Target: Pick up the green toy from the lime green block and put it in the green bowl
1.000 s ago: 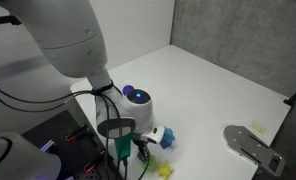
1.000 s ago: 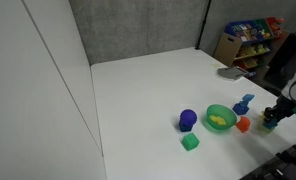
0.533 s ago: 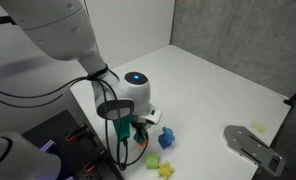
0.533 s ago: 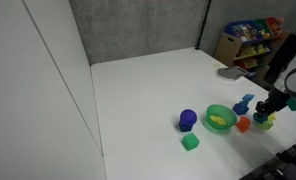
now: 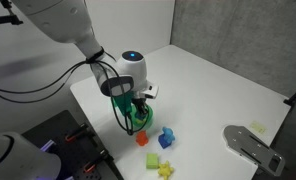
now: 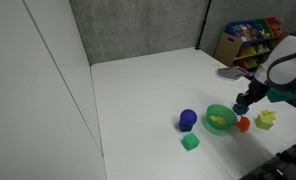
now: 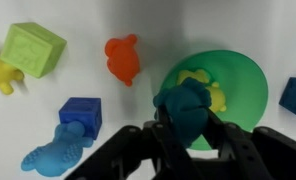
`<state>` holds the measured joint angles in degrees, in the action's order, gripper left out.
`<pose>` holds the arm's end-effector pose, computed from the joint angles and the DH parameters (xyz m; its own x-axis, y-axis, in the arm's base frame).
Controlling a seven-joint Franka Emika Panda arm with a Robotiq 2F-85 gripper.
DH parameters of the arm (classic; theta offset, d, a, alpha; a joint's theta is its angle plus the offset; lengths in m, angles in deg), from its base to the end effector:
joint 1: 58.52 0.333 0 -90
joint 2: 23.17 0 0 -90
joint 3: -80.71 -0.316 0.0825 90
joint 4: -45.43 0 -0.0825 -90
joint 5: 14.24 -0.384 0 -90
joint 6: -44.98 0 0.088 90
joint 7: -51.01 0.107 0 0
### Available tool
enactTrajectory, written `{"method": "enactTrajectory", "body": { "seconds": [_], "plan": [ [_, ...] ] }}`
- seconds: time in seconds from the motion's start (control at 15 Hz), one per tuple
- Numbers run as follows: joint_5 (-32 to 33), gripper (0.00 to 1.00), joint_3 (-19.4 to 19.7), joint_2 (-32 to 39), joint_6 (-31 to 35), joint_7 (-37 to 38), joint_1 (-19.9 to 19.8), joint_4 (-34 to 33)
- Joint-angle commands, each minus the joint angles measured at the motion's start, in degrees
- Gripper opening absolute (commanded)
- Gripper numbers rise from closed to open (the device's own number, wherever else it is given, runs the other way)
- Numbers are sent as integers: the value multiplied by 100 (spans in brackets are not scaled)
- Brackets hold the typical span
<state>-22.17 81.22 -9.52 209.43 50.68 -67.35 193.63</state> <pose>0.4378 -0.0801 0.1784 0.9573 -0.2860 0.0430 -0.2844 -0.9579 -0.0406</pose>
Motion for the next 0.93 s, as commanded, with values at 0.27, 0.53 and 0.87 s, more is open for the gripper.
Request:
{"method": "enactTrajectory", "body": {
  "seconds": [0.27,0.53,0.87],
  "plan": [
    [-193,62,-201,363,-41,11,234,-675],
    [-386,94,-388,19,-255,-218,76,-616],
    [-1062,100,-536,-793,-1072,-744,-72,-560]
  ]
}}
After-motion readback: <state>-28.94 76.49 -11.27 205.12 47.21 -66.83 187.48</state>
